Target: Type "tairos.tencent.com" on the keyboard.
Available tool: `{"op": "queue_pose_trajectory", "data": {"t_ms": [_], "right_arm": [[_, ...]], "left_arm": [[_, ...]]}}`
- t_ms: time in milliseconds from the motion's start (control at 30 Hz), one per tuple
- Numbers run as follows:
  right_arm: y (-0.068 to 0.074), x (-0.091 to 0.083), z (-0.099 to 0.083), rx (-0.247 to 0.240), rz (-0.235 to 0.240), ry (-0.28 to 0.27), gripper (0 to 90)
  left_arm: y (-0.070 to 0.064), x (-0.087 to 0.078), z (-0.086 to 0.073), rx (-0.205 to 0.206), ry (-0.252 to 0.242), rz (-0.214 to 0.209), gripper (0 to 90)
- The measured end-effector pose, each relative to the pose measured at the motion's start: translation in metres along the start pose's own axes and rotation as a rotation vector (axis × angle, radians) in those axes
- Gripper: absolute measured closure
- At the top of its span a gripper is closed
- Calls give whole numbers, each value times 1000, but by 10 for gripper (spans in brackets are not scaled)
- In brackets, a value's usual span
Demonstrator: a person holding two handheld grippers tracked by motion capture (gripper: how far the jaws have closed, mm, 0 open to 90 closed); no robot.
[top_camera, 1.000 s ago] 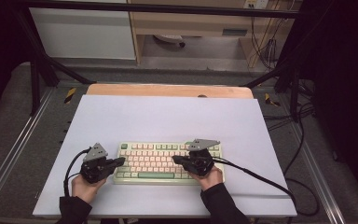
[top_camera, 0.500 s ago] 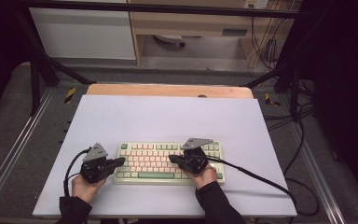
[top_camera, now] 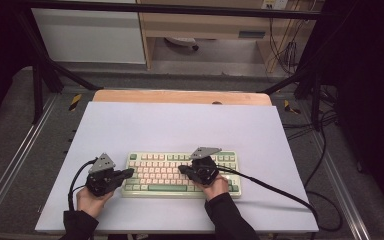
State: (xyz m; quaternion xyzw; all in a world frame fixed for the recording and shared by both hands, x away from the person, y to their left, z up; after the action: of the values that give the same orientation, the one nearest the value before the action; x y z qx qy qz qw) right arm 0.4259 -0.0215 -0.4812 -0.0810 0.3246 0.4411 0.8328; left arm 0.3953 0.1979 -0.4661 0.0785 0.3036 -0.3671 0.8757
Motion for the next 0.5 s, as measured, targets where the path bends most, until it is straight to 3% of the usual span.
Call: {"op": "queue_pose_trajectory", "data": {"t_ms": [500], "right_arm": [[1,-1,-1,-11,-1,3,900]], "left_arm": [[0,0,0,1,2,-2,900]]}}
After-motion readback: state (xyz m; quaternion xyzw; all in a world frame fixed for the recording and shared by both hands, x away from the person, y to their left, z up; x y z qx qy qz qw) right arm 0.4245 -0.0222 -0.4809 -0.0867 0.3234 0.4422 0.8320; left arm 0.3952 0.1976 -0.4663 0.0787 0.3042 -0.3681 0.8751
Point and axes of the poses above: each handheld gripper's, and its own axes: x roughly forward along the jaws, z roughly out of its top, y roughly to its left, the point moved 8 cm from there along x, roughly forward along the jaws, and after that the axes turned 1 degree about y, right-handed, at the moved point
